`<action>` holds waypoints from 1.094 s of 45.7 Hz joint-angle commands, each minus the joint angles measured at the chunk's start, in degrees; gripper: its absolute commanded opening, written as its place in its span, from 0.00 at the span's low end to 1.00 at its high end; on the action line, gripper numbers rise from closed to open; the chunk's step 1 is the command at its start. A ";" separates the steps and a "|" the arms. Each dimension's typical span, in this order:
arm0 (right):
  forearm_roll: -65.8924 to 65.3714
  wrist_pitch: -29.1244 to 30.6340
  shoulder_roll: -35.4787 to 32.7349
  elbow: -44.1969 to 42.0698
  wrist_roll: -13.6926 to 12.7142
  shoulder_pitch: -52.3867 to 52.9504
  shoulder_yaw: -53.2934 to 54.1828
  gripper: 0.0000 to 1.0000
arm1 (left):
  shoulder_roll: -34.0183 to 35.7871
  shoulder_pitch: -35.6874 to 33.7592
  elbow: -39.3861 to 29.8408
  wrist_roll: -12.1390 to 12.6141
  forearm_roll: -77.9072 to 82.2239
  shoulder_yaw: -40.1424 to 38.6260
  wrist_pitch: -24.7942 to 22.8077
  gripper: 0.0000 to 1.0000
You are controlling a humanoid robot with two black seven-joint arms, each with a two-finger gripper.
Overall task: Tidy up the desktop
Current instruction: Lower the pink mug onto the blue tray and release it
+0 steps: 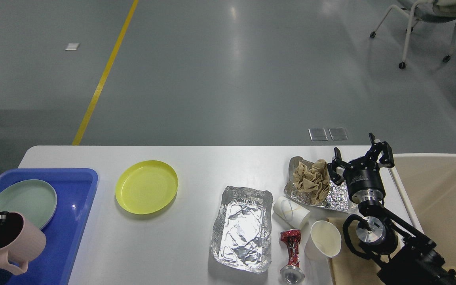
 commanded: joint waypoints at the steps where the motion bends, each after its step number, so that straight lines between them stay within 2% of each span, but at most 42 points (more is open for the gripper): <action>1: 0.00 0.00 0.00 0.01 0.00 0.00 0.00 1.00 | -1.78 6.62 3.56 -1.33 0.08 -3.29 1.68 0.00; 10: 0.00 0.00 0.00 0.01 0.00 0.00 0.00 1.00 | -2.92 9.35 4.80 -1.68 0.08 -5.49 2.20 0.00; 18: 0.00 0.00 0.00 0.01 0.00 0.00 0.00 1.00 | -4.42 12.25 4.80 -1.50 -0.01 -5.58 6.77 0.00; 31: 0.00 0.00 0.00 -0.08 0.00 0.00 0.00 1.00 | -4.51 12.52 4.80 -1.50 -0.18 -5.58 7.04 0.00; 33: 0.00 0.00 0.00 0.01 0.00 0.00 0.00 1.00 | -4.51 12.61 4.80 -1.33 -0.18 -5.32 7.04 0.06; 34: 0.00 0.00 0.00 0.01 0.00 0.00 0.00 1.00 | -4.51 12.70 4.80 -1.33 -0.27 -5.31 7.04 0.12; 38: 0.00 0.00 0.00 0.01 0.00 0.00 0.00 1.00 | -4.51 12.70 4.80 -1.68 -2.02 -5.40 8.35 0.59; 40: 0.00 0.00 0.00 0.01 0.00 0.00 0.00 1.00 | -4.51 12.78 4.80 -1.68 -3.51 -5.23 9.58 0.73; 46: 0.00 0.00 0.00 0.01 0.00 0.00 0.09 1.00 | -4.51 13.57 4.80 -1.07 -5.28 -4.52 9.94 0.92; 50: 0.00 0.00 0.00 0.01 0.09 0.00 0.00 1.00 | -4.51 13.66 4.80 -0.98 -5.37 -4.61 9.94 0.94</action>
